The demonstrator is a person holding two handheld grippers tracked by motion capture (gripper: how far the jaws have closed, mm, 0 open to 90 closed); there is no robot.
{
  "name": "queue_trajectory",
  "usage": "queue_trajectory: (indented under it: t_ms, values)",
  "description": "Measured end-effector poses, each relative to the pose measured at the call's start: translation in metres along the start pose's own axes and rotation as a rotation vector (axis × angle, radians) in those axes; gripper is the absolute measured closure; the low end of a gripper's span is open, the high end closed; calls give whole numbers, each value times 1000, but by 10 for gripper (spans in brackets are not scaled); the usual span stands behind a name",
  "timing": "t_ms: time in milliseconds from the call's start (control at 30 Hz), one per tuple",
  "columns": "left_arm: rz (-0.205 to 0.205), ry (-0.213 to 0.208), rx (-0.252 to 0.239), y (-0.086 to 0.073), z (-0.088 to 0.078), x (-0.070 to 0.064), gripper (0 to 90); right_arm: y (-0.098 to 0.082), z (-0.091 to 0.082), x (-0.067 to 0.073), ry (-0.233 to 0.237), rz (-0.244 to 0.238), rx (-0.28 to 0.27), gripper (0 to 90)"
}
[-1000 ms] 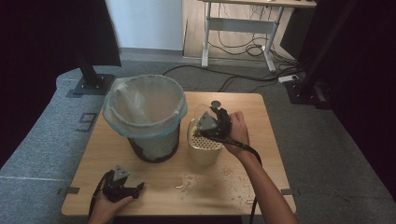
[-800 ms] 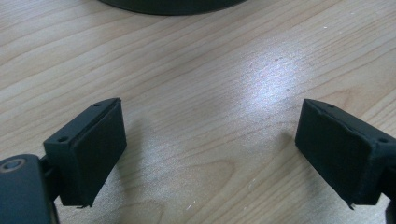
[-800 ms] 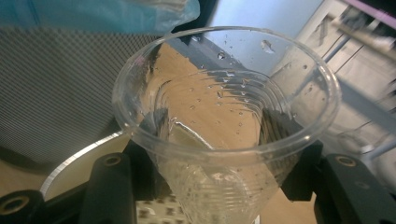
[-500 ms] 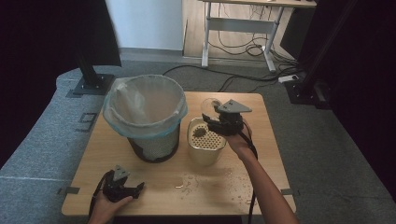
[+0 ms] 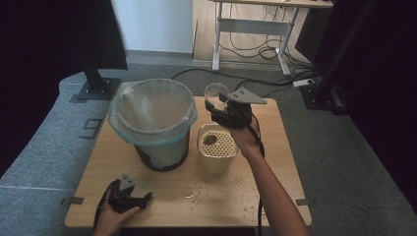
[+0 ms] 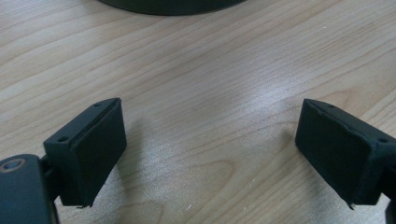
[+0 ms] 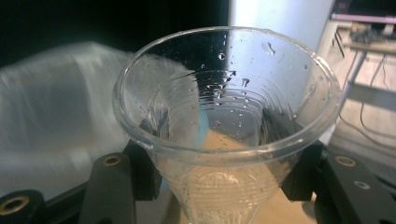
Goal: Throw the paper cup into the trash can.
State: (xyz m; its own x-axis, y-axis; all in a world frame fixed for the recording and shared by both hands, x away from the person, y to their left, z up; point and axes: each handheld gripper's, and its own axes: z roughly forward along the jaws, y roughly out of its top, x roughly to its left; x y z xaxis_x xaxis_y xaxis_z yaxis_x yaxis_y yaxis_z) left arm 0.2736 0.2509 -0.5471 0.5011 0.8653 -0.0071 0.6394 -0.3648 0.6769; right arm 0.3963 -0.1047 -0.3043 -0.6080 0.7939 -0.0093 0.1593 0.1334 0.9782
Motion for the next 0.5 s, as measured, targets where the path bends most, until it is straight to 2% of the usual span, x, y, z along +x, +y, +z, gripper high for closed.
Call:
queue_trajectory:
  t_ms: [100,267,367,500]
  values:
    - [-1,-1,0,0,0,0,84,30,4,16,19,-12,-40,433]
    - [2,-5,1,0,0,0,84,55,20,39,55,-36,-55,425]
    - [6,-5,0,0,0,0,84,62,38,55,81,-41,-32,410]
    - [5,-8,0,0,0,0,84,64,66,74,122,-64,27,393]
